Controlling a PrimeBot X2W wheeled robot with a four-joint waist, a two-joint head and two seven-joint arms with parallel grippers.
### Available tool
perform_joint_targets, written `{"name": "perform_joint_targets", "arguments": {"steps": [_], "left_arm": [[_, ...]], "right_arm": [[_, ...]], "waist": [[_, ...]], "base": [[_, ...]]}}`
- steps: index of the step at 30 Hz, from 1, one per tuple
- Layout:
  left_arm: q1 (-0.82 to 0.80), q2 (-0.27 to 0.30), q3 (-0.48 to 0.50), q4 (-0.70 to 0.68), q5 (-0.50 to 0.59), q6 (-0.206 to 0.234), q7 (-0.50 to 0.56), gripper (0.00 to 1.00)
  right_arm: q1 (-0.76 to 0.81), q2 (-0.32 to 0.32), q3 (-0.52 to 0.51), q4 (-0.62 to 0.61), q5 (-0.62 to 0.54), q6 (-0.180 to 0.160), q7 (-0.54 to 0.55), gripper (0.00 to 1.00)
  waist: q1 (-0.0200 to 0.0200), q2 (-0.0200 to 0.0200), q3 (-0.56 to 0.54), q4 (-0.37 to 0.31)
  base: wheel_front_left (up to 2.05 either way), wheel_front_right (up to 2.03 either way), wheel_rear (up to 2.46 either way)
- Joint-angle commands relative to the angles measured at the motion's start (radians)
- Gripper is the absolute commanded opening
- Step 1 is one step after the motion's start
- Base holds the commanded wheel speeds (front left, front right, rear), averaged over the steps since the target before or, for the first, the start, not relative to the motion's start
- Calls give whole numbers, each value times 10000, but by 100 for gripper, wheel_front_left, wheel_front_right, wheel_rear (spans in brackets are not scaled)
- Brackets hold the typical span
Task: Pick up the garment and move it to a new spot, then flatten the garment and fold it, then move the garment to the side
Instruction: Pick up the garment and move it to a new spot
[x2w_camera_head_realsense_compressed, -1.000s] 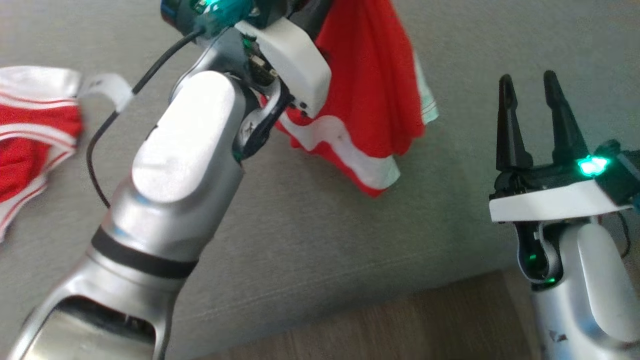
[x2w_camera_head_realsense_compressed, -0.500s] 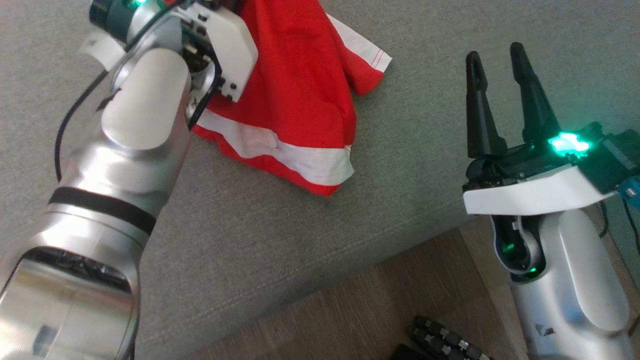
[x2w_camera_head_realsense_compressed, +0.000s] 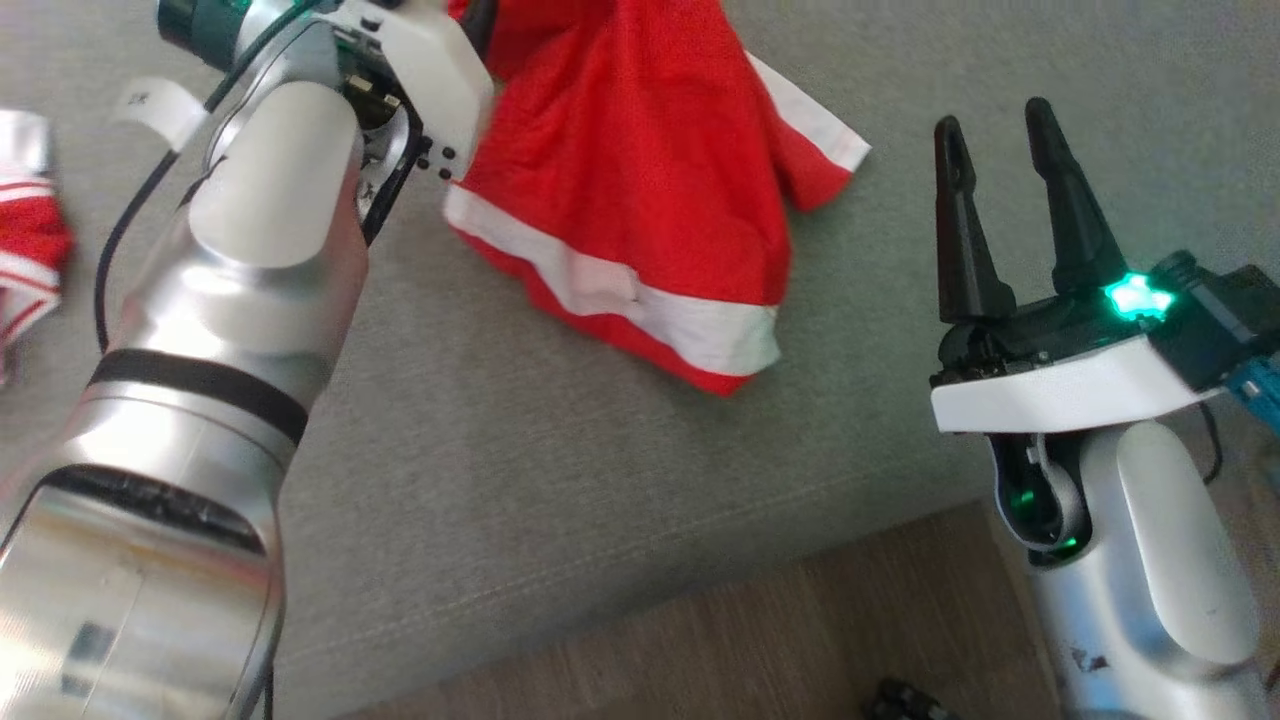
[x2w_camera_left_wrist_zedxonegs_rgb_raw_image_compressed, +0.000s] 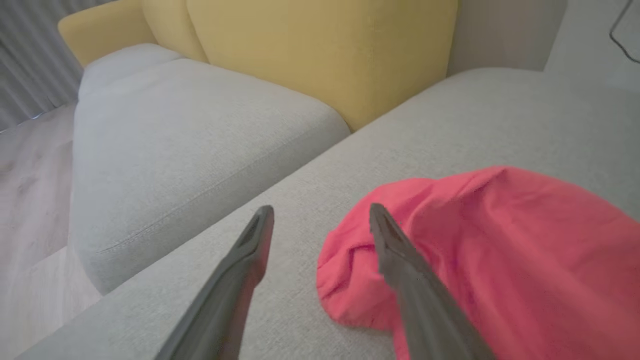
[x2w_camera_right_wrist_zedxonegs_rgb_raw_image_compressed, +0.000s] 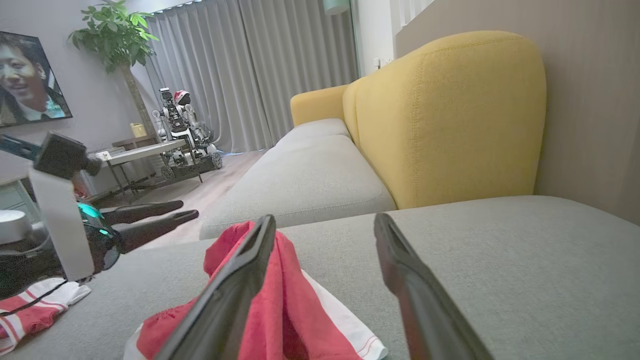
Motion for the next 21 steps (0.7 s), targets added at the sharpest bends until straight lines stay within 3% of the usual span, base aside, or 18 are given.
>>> {"name": "perform_joint_targets", "arguments": {"steps": [1, 9, 15, 21], "left_arm": [[-345, 243, 221, -254, -48, -3, -99, 100], [1266, 444, 1365, -1749, -1259, 209, -704, 100], [4244, 576, 2522, -5272, -1721, 553, -719, 100], [7233, 366, 3348, -7965, -1622, 700, -720, 100]], "right_arm": [[37, 54, 124, -282, -63, 0, -63, 100], [727, 55, -339, 231, -946, 0, -63, 100], [1394, 55, -809, 431, -1386, 0, -63, 100], [1923, 55, -1100, 520, -1629, 0, -63, 100]], "waist": [[0, 0, -365, 383], [0, 0, -1593, 1921], [0, 0, -2356, 2913], [0, 0, -2879, 3426]], "base": [[0, 0, 0], [0, 0, 0], [0, 0, 0], [0, 0, 0]]}}
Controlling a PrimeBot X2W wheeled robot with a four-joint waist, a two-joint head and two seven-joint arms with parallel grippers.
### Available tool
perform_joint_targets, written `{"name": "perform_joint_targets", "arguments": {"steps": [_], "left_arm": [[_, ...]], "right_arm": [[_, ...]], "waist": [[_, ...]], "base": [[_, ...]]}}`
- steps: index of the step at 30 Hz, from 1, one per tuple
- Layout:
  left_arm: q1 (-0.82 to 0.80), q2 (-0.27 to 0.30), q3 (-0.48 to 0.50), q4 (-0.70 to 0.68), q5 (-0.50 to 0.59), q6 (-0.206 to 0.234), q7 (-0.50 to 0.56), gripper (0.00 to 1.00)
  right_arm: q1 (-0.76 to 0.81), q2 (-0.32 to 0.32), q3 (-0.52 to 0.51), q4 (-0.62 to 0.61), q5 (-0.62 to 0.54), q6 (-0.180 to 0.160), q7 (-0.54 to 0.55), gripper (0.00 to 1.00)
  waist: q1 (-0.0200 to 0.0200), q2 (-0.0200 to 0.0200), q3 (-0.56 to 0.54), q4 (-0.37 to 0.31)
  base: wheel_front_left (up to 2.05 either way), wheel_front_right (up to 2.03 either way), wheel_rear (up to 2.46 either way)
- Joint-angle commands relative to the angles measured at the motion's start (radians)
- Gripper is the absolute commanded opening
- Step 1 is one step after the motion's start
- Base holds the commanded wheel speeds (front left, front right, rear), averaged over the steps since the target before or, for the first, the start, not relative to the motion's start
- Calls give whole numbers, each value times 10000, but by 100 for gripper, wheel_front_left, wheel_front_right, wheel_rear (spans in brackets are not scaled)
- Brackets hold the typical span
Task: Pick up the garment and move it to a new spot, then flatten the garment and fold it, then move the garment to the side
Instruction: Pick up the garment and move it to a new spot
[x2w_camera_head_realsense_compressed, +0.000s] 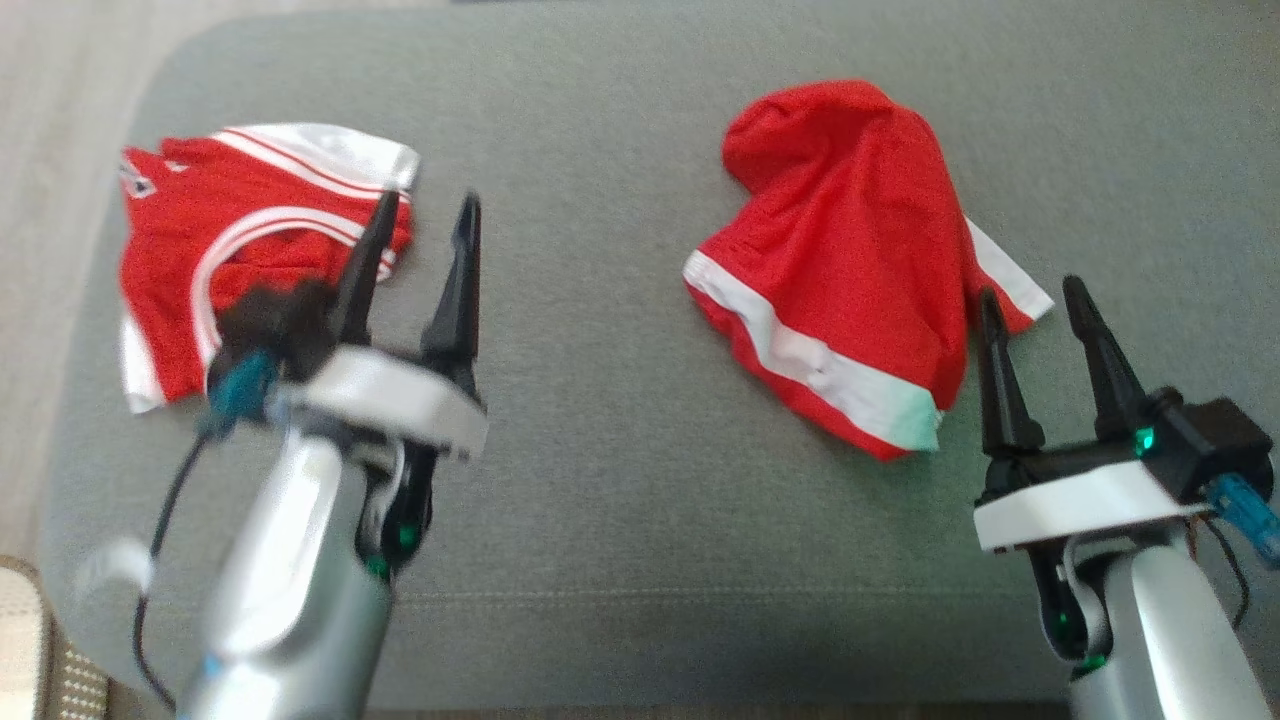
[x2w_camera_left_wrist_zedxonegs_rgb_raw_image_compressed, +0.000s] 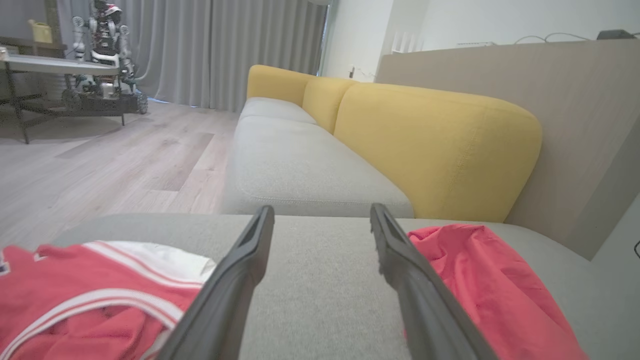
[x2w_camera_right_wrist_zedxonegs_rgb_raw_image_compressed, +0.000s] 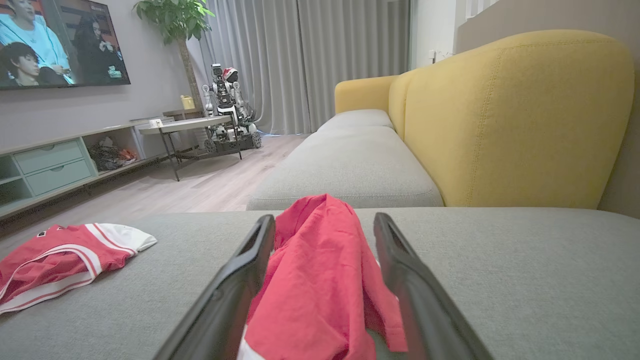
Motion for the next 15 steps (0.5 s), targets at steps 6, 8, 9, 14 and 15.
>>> {"name": "perform_joint_targets", "arguments": {"steps": [6, 8, 9, 14, 15], "left_arm": [[1456, -187, 815, -1779, 515, 10, -119, 100], [2012, -293, 941, -2155, 606, -8, -119, 100], [2258, -327, 999, -2338, 679, 0, -119, 100], [3233, -385, 933, -3159, 890, 145, -119, 100], [3365, -387, 837, -3250, 775, 229, -119, 100]], "right_arm": [[214, 39, 59, -192, -160, 0, -65, 100], [329, 39, 81, -131, -197, 0, -65, 100], [380, 39, 98, -100, -206, 0, -65, 100], [538, 39, 130, 37, -143, 0, -65, 100], [546, 39, 139, 55, -141, 0, -65, 100]], "waist": [[0, -1, -664, 556], [0, -1, -776, 563], [0, -1, -822, 553], [0, -1, -839, 438], [0, -1, -808, 417]], "base": [[0, 0, 0], [0, 0, 0], [0, 0, 0], [0, 0, 0], [0, 0, 0]]}}
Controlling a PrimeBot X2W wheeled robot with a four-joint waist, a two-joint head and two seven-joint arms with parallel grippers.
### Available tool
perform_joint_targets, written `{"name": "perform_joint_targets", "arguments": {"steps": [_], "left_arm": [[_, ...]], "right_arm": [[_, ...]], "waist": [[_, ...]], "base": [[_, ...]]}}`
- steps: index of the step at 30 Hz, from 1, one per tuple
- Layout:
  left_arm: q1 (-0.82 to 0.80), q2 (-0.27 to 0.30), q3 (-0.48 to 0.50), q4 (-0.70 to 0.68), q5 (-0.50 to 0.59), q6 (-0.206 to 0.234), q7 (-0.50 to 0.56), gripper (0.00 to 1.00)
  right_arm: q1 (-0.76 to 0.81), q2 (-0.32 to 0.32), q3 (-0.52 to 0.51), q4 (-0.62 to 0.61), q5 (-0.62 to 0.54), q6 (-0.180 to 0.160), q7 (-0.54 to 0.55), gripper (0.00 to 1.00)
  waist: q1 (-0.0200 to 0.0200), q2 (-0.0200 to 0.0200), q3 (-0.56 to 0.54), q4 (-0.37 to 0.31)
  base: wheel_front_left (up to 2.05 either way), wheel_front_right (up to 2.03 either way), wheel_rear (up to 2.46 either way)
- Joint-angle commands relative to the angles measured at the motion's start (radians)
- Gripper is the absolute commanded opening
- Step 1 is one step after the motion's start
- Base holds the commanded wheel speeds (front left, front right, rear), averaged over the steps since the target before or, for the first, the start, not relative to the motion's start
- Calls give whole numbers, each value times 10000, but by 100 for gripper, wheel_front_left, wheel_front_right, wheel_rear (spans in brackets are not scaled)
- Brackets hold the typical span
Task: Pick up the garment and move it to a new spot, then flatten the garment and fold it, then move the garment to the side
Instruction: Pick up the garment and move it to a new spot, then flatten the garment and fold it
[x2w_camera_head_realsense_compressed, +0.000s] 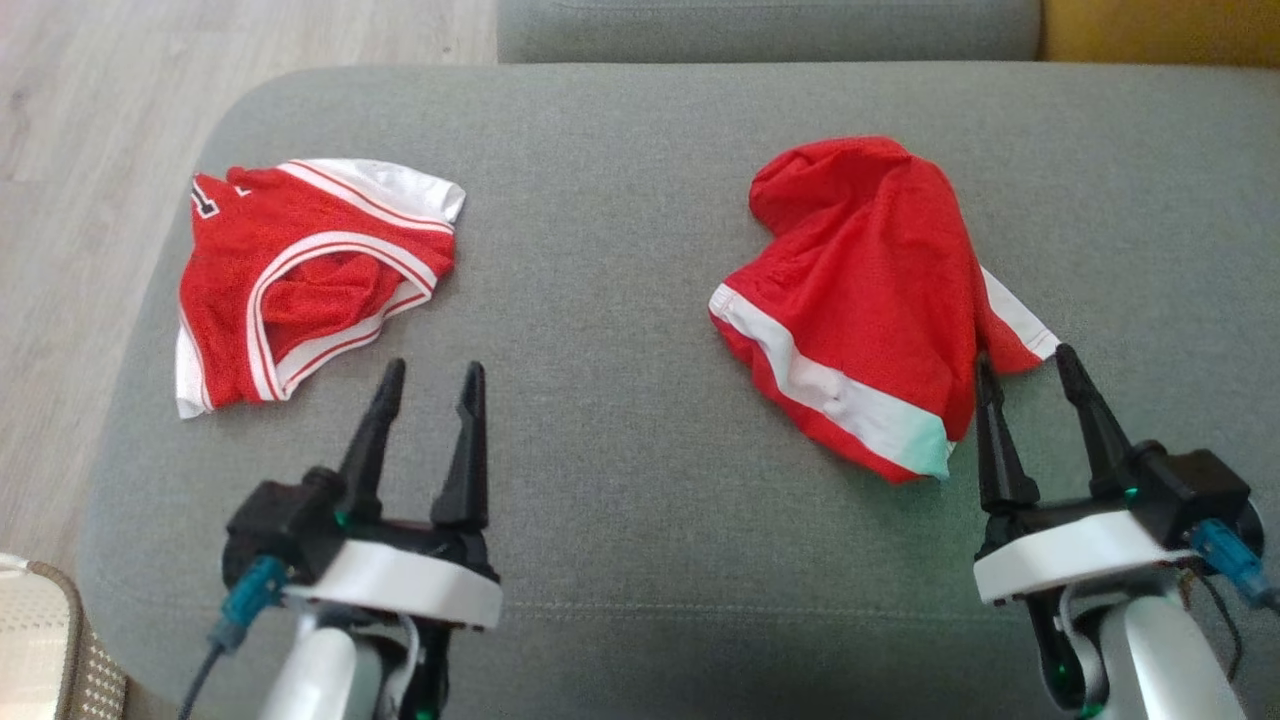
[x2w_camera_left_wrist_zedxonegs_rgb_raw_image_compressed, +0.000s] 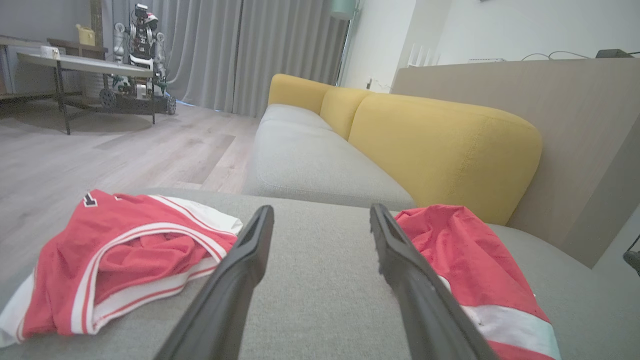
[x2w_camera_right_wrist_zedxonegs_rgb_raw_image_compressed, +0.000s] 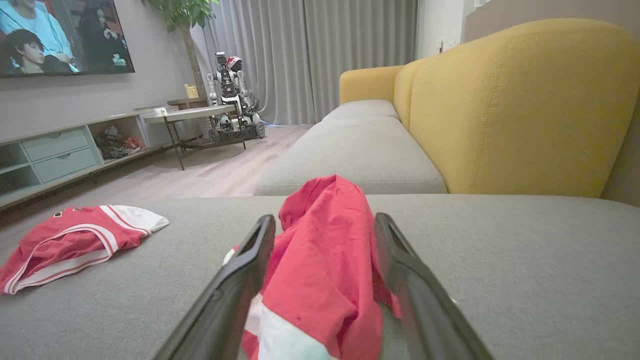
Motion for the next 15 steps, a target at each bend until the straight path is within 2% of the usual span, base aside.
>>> {"name": "perform_joint_targets", "arguments": {"steps": [1, 9, 15], "left_arm": [[-256, 15, 147, -446, -115, 126, -77, 100], [-394, 12, -33, -541, -193, 366, -77, 100], [-618, 12, -197, -436, -231, 417, -78, 100]], "right_arm": [[-198, 11, 275, -257, -50, 0, -65, 100], [-385, 11, 54, 59, 6, 0, -65, 100], [-918, 11, -504, 1252, 241, 0, -65, 100]], "waist": [[1, -1, 72, -51], [1, -1, 405, -168], [1, -1, 748, -130]], "base": [[0, 0, 0], [0, 0, 0], [0, 0, 0]]}}
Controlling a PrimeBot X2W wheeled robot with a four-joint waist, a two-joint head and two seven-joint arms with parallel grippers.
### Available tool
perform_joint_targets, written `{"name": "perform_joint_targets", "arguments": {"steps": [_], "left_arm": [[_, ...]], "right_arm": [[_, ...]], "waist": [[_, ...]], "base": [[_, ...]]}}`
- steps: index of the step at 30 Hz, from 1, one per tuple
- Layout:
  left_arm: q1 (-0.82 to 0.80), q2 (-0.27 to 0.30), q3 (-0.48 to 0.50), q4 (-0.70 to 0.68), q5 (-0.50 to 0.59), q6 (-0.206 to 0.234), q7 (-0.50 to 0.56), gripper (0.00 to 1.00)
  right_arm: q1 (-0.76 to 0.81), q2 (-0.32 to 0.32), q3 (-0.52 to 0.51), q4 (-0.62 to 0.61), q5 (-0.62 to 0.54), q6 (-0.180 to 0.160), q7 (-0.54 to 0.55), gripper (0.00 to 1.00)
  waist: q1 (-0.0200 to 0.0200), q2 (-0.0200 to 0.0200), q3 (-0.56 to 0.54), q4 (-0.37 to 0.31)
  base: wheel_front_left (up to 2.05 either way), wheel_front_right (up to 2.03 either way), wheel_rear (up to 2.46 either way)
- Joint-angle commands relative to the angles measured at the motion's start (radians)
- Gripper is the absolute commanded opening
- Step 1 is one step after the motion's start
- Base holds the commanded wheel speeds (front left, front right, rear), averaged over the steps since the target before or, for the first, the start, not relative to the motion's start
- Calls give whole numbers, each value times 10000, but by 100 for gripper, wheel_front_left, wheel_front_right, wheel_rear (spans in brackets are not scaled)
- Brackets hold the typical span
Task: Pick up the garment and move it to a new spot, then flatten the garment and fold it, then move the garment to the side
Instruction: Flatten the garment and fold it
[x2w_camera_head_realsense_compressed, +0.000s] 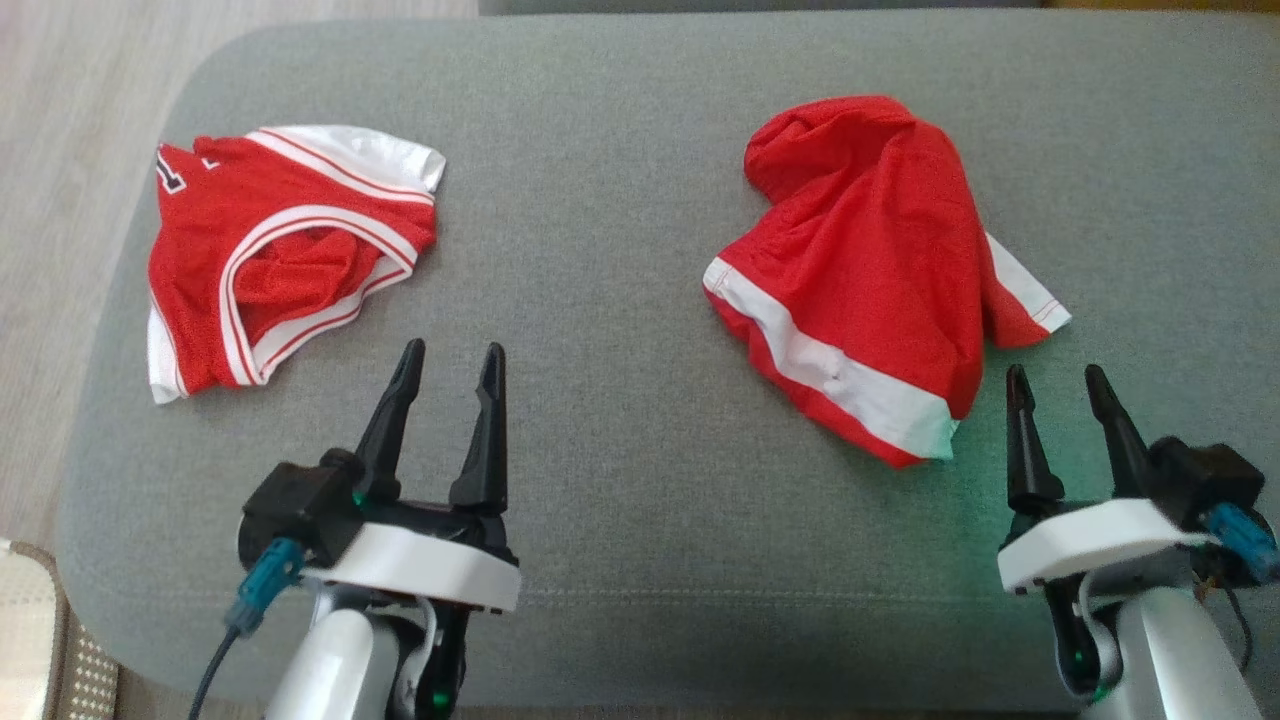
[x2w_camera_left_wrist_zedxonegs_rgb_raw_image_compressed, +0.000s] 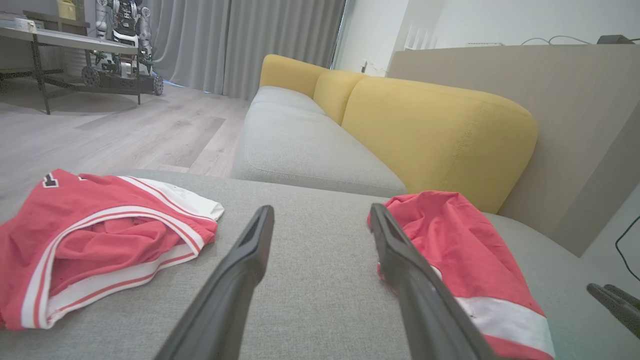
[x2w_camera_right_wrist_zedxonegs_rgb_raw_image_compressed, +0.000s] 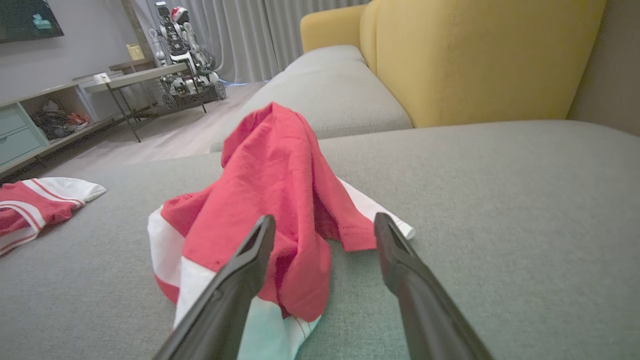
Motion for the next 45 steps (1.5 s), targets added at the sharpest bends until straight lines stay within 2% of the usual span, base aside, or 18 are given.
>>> {"name": "perform_joint_targets", "arguments": {"steps": [1, 10, 18, 19, 20, 26, 33, 38, 45], "left_arm": [[-471, 15, 220, -252, -69, 71, -78, 100], [-802, 15, -104, -164, -134, 167, -78, 100], [-910, 15, -156, -98, -212, 245, -78, 100], [-921, 15, -163, -92, -218, 251, -78, 100], [-932, 15, -173, -90, -223, 261, -78, 100], [-1000, 15, -204, -70, -267, 335, -78, 100], [-899, 15, -179, -24, -394, 390, -78, 100], [-748, 15, -194, -47, -551, 391, -78, 100], [-765, 14, -446, -179, -705, 464, -78, 100]], "right_arm": [[-609, 1, 166, 70, 109, 0, -65, 100], [-1740, 1, 10, 2552, 406, 0, -65, 100], [-2257, 1, 157, 3264, 591, 0, -65, 100], [-2307, 1, 174, 3348, 648, 0, -65, 74], [-2364, 1, 156, 3428, 677, 0, -65, 0], [-2660, -47, -43, 3491, 419, 0, -65, 0], [-2675, -486, -770, 3038, -334, 0, -65, 0], [-2915, -1106, -1246, 2883, -958, 0, 236, 0], [-3584, -1905, -1769, 2990, -1879, 0, 1337, 0]], "waist": [[1, -1, 161, 36], [1, -1, 673, 275], [1, -1, 861, 438], [1, -1, 879, 456], [1, -1, 900, 470], [1, -1, 932, 495], [1, -1, 578, 396], [1, -1, 288, 320], [1, -1, 433, 470]], "base": [[0, 0, 0], [0, 0, 0], [0, 0, 0], [0, 0, 0], [0, 0, 0], [0, 0, 0], [0, 0, 0], [0, 0, 0], [0, 0, 0]]}}
